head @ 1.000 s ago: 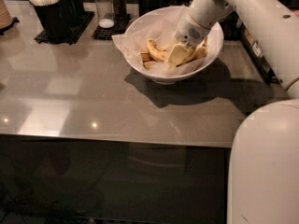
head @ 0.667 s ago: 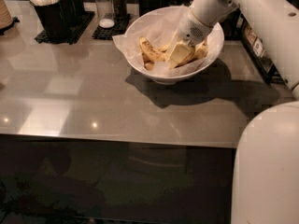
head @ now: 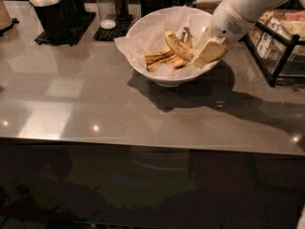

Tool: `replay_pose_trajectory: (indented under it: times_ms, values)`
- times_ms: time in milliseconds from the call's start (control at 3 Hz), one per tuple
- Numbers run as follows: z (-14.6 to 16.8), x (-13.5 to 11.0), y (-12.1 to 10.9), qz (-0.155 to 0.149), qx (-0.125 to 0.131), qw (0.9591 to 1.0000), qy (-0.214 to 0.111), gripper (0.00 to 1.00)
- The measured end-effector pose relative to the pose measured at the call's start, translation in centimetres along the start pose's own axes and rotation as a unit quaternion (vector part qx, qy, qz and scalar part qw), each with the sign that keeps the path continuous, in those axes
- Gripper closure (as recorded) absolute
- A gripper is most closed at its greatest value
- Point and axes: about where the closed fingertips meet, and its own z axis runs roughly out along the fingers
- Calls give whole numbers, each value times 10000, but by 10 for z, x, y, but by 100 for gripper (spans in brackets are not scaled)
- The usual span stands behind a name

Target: Pick banana from white bowl

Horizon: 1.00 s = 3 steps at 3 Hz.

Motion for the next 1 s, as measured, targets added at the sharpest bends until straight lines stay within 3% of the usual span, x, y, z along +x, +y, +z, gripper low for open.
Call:
replay_pose_trajectory:
  times_ms: [333,667,1000]
  values:
    - [-49,19,33,108,217,9992,330,100]
    - [-90,40,72,444,375,9973,456,100]
    - [-95,41,76,463,421,9969,467,100]
